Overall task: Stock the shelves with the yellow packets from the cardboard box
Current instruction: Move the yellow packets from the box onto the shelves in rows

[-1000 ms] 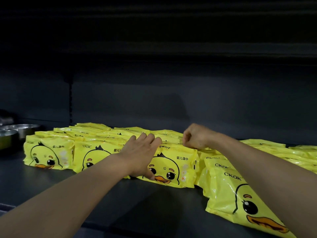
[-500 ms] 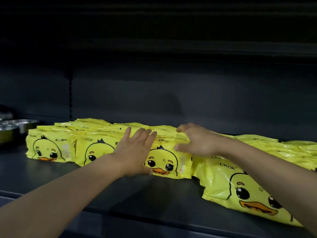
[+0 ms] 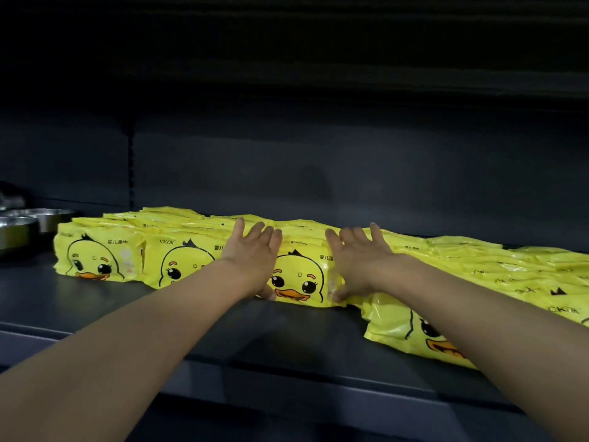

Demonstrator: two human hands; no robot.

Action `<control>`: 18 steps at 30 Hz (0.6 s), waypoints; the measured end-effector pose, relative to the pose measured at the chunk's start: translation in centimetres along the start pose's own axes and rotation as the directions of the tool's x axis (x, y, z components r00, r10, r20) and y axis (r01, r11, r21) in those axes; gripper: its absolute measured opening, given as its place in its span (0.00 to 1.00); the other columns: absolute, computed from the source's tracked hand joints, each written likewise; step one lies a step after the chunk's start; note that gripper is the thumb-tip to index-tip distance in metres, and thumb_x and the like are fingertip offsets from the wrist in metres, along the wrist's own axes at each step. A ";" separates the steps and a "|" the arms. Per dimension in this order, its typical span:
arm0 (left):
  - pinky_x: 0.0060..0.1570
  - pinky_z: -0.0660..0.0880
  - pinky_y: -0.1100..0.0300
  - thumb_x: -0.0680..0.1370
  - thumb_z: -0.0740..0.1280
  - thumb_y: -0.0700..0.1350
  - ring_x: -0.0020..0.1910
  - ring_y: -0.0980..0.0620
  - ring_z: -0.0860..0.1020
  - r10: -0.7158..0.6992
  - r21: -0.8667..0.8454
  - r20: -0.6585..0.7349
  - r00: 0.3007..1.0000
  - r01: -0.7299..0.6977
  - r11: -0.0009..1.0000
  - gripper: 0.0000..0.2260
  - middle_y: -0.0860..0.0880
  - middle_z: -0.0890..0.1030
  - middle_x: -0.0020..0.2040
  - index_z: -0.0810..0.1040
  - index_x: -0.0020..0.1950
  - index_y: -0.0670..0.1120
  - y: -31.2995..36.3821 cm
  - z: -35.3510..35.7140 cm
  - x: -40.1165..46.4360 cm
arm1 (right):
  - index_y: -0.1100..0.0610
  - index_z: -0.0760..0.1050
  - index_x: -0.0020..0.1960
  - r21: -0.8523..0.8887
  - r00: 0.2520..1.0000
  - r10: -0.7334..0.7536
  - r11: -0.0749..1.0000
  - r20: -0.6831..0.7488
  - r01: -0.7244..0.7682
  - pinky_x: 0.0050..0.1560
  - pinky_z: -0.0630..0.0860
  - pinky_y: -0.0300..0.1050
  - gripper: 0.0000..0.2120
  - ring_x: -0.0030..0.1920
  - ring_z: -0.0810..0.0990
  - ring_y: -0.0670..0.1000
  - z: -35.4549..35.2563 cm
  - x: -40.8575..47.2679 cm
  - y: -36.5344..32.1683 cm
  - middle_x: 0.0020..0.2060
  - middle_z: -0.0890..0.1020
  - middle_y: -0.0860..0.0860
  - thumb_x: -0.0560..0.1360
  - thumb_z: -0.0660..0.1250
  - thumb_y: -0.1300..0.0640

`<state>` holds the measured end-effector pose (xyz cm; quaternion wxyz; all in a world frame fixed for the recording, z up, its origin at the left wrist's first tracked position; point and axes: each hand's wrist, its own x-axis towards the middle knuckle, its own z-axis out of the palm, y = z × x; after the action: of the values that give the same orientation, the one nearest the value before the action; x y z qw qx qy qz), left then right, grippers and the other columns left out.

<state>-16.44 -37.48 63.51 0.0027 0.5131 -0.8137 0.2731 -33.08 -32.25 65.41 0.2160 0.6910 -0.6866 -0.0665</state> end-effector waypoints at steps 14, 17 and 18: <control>0.74 0.51 0.44 0.71 0.68 0.62 0.77 0.51 0.50 0.288 -0.498 -0.165 0.943 -0.332 0.801 0.45 0.53 0.50 0.78 0.46 0.78 0.51 8.5 -7.2 -5.1 | 0.50 0.45 0.77 0.313 0.994 0.041 0.947 0.102 -0.071 0.74 0.55 0.47 0.43 0.75 0.50 0.52 -1.3 -14.7 10.1 0.75 0.52 0.49 0.72 0.66 0.39; 0.74 0.47 0.44 0.69 0.70 0.63 0.76 0.52 0.51 0.316 -0.500 -0.202 0.927 -0.375 0.780 0.46 0.53 0.52 0.78 0.48 0.77 0.51 10.8 -8.1 -5.0 | 0.50 0.41 0.77 0.262 0.973 0.076 0.956 0.218 -0.134 0.75 0.54 0.50 0.50 0.76 0.47 0.52 -0.3 -16.1 12.0 0.76 0.48 0.48 0.68 0.69 0.37; 0.73 0.48 0.44 0.68 0.71 0.63 0.75 0.52 0.53 0.316 -0.493 -0.207 0.926 -0.378 0.784 0.45 0.52 0.55 0.77 0.51 0.76 0.50 11.4 -8.1 -4.9 | 0.50 0.40 0.77 0.251 0.968 0.078 0.958 0.239 -0.139 0.75 0.54 0.51 0.51 0.76 0.47 0.52 0.1 -16.3 12.2 0.76 0.48 0.48 0.68 0.69 0.37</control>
<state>-25.96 -26.07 64.00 0.1383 0.3175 -0.9358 0.0655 -45.19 -15.90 66.74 0.0449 0.6627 -0.7464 -0.0404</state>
